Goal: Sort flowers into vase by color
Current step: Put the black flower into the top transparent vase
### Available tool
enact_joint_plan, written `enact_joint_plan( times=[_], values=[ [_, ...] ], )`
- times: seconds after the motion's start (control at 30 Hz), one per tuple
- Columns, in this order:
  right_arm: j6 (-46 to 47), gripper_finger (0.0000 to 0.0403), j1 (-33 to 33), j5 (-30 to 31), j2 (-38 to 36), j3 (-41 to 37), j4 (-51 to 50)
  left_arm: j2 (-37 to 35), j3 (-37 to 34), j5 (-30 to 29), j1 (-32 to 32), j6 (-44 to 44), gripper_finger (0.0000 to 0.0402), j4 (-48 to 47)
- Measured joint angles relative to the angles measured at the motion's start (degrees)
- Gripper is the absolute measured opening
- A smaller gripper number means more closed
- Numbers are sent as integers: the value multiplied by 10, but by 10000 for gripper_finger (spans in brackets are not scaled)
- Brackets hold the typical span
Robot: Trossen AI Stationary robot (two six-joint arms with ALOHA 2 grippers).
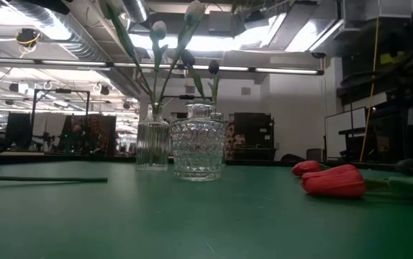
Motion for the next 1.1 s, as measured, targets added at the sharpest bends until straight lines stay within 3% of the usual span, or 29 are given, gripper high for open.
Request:
enact_joint_plan(
  times=[0.3,0.6,0.83,1.0,1.1],
  values=[
    [3,254,0,-35,0,-33,46,0,0,0,0,1,223,0],
    [5,148,0,-44,-2,-50,91,0,0,0,0,9,223,0],
    [-14,19,0,-40,0,-38,118,0,0,0,0,19,223,-1],
    [-16,10,0,-28,1,-29,120,0,0,0,0,19,223,-1],
    [-20,4,0,17,1,-6,136,0,0,0,0,19,223,-1]
  ],
)
